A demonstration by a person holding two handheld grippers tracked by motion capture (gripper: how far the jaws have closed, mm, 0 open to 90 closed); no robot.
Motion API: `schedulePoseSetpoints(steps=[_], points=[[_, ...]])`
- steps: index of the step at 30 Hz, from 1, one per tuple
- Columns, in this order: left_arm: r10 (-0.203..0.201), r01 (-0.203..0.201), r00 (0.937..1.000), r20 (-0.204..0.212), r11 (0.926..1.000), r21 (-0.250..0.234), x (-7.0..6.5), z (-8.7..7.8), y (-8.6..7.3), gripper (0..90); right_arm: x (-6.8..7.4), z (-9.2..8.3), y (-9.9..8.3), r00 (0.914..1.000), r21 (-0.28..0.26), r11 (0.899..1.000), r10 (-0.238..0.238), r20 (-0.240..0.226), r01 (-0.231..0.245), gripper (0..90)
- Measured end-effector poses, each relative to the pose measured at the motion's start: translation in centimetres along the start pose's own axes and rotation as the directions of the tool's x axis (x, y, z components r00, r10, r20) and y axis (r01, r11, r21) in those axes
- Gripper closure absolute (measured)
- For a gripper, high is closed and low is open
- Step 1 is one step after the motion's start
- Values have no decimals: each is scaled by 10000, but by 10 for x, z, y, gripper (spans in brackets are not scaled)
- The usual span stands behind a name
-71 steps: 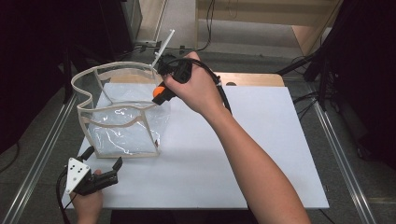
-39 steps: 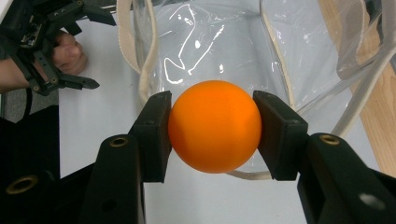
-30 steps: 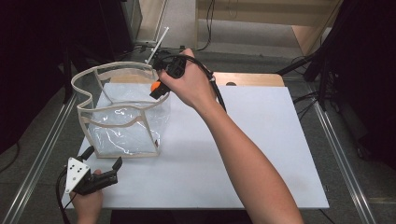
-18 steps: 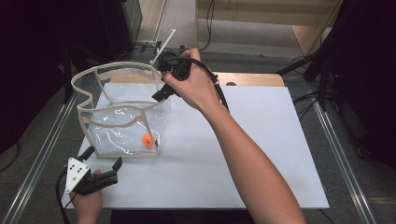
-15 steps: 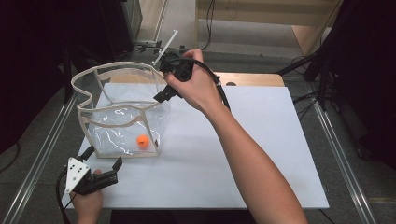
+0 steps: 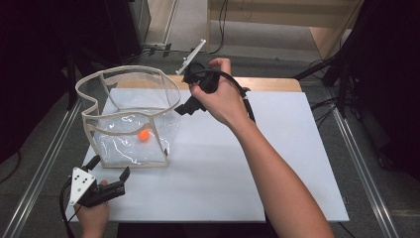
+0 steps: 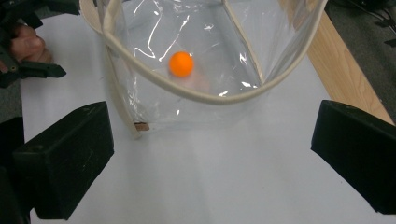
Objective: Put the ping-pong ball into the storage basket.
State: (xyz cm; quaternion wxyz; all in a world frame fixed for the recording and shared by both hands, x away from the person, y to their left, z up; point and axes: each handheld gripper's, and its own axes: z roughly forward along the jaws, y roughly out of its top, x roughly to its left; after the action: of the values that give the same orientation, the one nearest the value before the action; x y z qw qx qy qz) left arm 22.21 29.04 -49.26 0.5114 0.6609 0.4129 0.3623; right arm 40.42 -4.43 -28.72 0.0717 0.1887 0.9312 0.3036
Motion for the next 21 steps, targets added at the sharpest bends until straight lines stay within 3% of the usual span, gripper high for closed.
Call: schedulePoseSetpoints(steps=[21], points=[[-12, 12, 10000, 1, 10000, 10, 0, 0, 0, 0, 3, 4, -38, 9997, -220, 9995, 224, -22, -224, 0]])
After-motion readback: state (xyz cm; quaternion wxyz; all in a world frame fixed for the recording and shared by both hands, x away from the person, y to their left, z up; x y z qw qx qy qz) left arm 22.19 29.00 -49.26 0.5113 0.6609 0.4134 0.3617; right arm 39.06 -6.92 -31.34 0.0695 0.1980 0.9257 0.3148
